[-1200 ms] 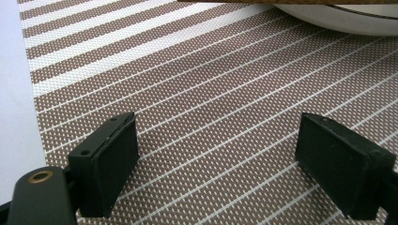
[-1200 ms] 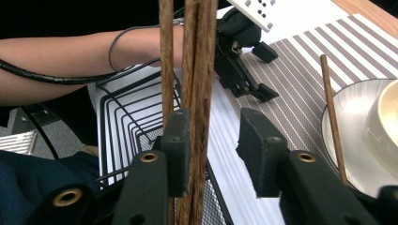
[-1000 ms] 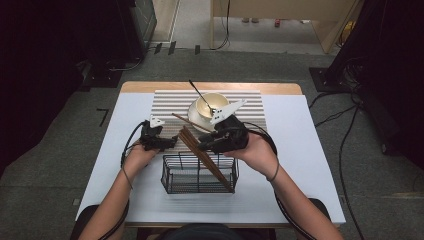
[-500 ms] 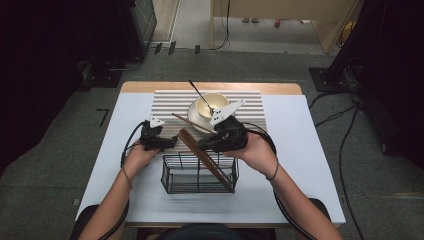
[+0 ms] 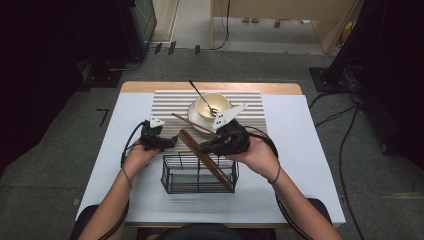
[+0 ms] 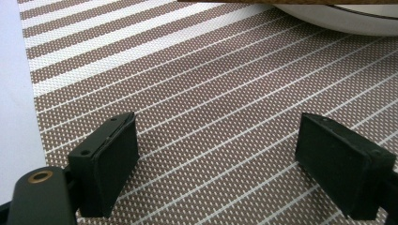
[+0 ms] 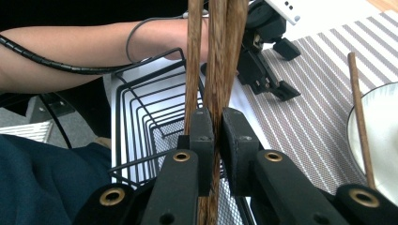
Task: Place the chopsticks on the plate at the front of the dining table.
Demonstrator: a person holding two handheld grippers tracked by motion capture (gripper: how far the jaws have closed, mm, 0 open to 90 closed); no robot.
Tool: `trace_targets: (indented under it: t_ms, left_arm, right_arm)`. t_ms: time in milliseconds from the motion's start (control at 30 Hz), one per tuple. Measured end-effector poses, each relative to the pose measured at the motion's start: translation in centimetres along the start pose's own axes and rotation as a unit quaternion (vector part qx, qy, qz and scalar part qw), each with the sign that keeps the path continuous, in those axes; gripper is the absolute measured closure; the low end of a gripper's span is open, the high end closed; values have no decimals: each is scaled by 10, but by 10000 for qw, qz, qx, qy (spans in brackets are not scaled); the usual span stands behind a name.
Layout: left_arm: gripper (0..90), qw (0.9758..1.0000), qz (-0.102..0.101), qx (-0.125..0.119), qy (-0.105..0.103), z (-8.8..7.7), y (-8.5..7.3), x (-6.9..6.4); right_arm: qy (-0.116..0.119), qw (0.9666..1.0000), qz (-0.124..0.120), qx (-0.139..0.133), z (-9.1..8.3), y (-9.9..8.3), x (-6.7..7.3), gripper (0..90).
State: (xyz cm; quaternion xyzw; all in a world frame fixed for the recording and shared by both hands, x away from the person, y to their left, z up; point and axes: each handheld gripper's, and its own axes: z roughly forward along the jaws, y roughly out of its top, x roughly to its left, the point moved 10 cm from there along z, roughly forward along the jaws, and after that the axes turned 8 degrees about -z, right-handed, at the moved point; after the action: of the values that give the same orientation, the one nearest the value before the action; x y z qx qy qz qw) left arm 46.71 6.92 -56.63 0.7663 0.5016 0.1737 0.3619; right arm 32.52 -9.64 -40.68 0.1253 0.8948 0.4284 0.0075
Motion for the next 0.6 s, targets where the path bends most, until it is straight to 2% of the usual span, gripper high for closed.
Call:
trace_targets:
  t_ms: [600]
  left_arm:
    - [140, 10000, -3, -2, 8, 0, 0, 0]
  right_arm:
    - [5, 9996, 215, -202, -2, -15, 2, 839]
